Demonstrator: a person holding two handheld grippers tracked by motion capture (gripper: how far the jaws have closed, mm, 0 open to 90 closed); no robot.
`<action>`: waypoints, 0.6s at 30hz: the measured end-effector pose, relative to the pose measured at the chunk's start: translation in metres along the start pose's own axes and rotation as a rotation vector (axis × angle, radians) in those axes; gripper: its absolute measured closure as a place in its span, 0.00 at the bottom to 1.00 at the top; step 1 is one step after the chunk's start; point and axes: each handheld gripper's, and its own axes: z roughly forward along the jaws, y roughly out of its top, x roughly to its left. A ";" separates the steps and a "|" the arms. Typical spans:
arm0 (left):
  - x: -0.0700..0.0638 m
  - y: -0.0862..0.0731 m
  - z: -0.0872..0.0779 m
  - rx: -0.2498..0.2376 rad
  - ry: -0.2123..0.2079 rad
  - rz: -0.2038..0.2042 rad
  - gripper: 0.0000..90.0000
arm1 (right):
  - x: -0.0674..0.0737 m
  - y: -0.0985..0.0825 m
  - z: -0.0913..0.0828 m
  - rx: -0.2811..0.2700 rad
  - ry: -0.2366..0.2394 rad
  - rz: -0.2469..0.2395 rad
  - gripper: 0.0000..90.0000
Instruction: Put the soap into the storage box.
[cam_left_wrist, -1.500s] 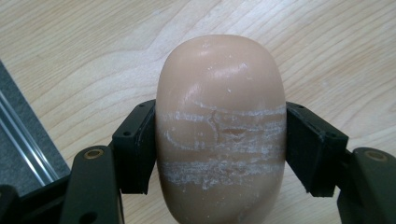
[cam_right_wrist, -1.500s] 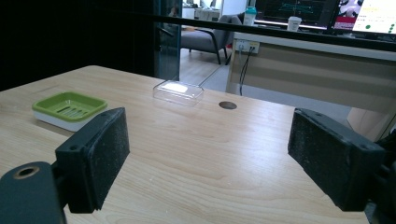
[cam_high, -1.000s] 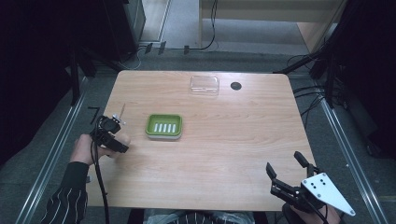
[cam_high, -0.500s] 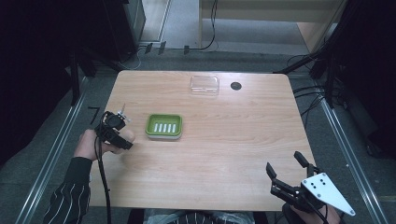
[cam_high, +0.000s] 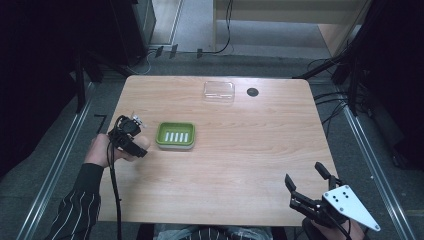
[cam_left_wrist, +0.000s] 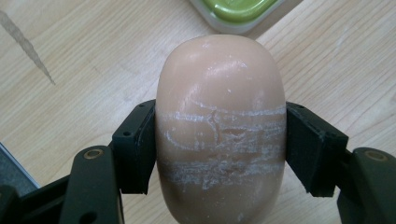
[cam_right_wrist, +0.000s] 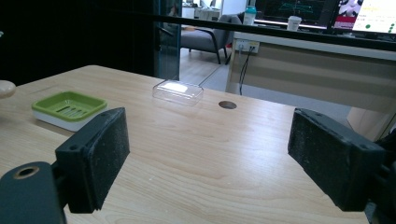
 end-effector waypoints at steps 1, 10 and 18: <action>-0.001 0.001 0.000 -0.001 0.002 0.001 0.37 | 0.000 0.000 0.000 0.000 0.000 0.000 0.15; -0.005 0.011 -0.002 -0.002 0.008 0.046 0.37 | 0.000 0.000 0.000 0.002 0.002 0.001 0.15; -0.006 0.016 -0.002 -0.009 0.002 0.065 0.37 | -0.001 -0.001 0.000 0.006 -0.001 -0.005 0.15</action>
